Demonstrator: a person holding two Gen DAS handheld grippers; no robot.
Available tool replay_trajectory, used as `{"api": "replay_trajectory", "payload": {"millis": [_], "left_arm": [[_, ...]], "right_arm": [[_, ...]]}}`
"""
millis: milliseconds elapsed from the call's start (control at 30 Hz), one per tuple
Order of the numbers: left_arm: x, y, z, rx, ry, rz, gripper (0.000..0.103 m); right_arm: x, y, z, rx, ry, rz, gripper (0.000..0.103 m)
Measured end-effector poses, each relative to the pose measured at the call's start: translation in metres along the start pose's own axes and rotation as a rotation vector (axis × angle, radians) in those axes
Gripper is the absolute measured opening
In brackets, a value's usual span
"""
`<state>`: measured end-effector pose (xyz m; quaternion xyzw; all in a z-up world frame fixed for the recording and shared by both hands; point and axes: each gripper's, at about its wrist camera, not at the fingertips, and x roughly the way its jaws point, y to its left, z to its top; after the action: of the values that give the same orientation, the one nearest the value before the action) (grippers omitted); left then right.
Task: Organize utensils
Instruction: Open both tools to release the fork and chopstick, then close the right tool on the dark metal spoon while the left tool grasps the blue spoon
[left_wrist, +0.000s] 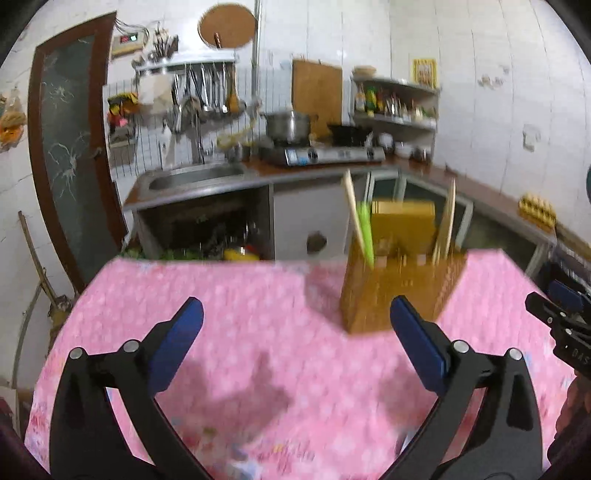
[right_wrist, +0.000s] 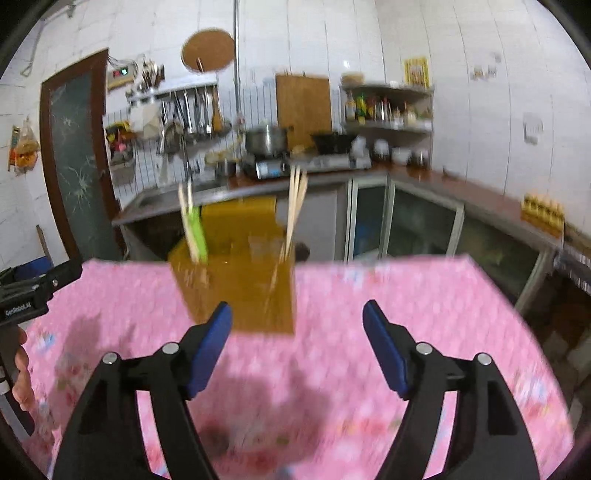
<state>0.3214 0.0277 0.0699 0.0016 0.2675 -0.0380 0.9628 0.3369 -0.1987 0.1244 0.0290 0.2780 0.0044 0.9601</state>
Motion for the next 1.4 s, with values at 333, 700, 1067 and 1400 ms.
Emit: {"api": "replay_trajectory", "payload": {"millis": [333, 700, 1067, 1400], "left_arm": [[0.012, 0.019, -0.091, 0.061, 0.172, 0.019, 0.098], [0.017, 0.046, -0.113, 0.07, 0.227, 0.011, 0.098], [0.016, 0.043, -0.121, 0.089, 0.241, -0.001, 0.098], [0.014, 0.034, -0.121, 0.053, 0.269, -0.039, 0.098]], "right_arm": [[0.015, 0.022, -0.097, 0.029, 0.196, -0.049, 0.072], [0.017, 0.059, -0.123, -0.012, 0.302, -0.07, 0.062], [0.028, 0.072, -0.131, -0.016, 0.355, -0.085, 0.04], [0.035, 0.061, -0.124, 0.012, 0.358, -0.059, 0.008]]}}
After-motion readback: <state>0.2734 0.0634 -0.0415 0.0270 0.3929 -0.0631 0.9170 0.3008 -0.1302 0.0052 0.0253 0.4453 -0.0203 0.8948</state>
